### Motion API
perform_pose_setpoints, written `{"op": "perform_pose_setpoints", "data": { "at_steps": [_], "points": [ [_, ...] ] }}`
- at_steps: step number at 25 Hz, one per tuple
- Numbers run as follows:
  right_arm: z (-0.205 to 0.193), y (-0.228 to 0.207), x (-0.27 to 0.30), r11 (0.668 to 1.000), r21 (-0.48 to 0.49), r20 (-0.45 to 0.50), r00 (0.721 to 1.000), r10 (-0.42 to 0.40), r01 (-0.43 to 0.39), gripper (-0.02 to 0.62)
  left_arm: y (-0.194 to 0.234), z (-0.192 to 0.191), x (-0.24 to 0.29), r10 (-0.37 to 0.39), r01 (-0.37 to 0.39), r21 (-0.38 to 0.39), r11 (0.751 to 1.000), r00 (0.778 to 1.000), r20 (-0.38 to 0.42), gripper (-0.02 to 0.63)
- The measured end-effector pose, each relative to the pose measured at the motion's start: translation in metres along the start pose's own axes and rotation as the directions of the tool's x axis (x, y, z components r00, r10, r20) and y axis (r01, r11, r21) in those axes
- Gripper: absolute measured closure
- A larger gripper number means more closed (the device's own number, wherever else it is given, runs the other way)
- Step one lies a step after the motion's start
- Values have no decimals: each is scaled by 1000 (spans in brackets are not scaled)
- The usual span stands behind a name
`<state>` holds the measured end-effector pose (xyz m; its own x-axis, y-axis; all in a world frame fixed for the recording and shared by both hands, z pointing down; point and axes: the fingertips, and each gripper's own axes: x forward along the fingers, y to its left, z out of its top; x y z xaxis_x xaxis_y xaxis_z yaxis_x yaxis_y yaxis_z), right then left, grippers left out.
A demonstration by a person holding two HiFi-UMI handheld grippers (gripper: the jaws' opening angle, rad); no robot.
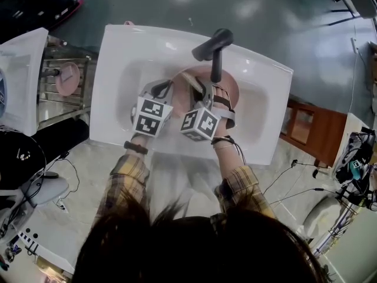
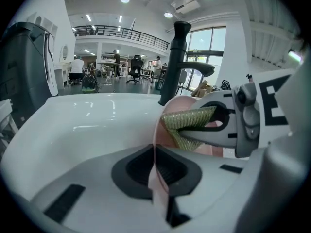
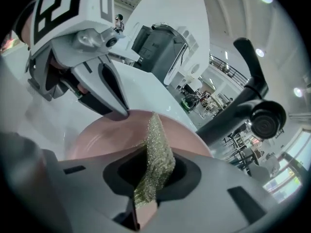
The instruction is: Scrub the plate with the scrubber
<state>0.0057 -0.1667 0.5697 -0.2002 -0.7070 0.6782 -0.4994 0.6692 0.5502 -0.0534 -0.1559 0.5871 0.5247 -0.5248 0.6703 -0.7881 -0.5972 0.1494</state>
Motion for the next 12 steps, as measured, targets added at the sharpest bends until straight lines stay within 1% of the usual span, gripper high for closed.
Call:
{"op": "perform_pose_setpoints", "data": {
  "at_steps": [5, 9, 12],
  "points": [
    [-1, 30, 2, 993, -75, -27, 996, 88, -90, 535, -2, 2, 4, -5, 5, 0, 1000, 1000, 0, 584],
    [-8, 46, 0, 988, -79, -50, 990, 129, -133, 535, -3, 1, 6, -10, 10, 2, 1000, 1000, -3, 584],
    [-20, 62, -1, 976, -105, -90, 979, 182, -191, 535, -2, -2, 9, -2, 2, -6, 1000, 1000, -5, 584]
  ]
}}
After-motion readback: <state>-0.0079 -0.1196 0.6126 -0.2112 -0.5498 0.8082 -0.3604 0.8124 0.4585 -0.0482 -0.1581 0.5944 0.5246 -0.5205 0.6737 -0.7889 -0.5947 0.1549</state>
